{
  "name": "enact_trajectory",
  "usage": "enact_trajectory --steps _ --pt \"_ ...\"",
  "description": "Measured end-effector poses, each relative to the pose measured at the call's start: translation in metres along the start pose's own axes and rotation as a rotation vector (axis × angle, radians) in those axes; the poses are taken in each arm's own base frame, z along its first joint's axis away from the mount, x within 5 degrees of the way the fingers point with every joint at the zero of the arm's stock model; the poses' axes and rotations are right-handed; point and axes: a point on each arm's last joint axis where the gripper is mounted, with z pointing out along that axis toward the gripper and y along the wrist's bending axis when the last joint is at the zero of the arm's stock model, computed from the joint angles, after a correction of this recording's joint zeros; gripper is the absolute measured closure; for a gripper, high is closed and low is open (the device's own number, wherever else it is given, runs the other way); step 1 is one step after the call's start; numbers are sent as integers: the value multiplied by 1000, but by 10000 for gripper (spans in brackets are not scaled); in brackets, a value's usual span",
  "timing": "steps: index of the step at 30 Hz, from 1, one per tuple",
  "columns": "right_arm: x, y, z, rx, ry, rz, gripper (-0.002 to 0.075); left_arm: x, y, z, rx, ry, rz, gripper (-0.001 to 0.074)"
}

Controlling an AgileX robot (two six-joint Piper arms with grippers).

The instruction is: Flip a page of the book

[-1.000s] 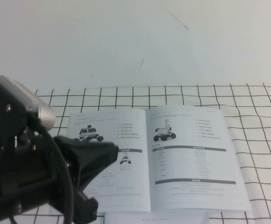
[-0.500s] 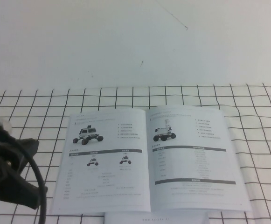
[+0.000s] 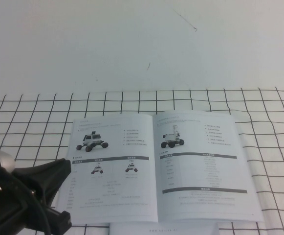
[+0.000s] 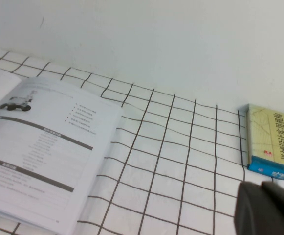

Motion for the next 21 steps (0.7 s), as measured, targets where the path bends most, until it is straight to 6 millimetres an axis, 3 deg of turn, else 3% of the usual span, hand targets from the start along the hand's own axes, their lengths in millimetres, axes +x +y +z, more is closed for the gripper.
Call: enact_trajectory --steps 21 --pt "0 0 0 -1 -1 3 725 -2 -2 0 21 -24 11 737"
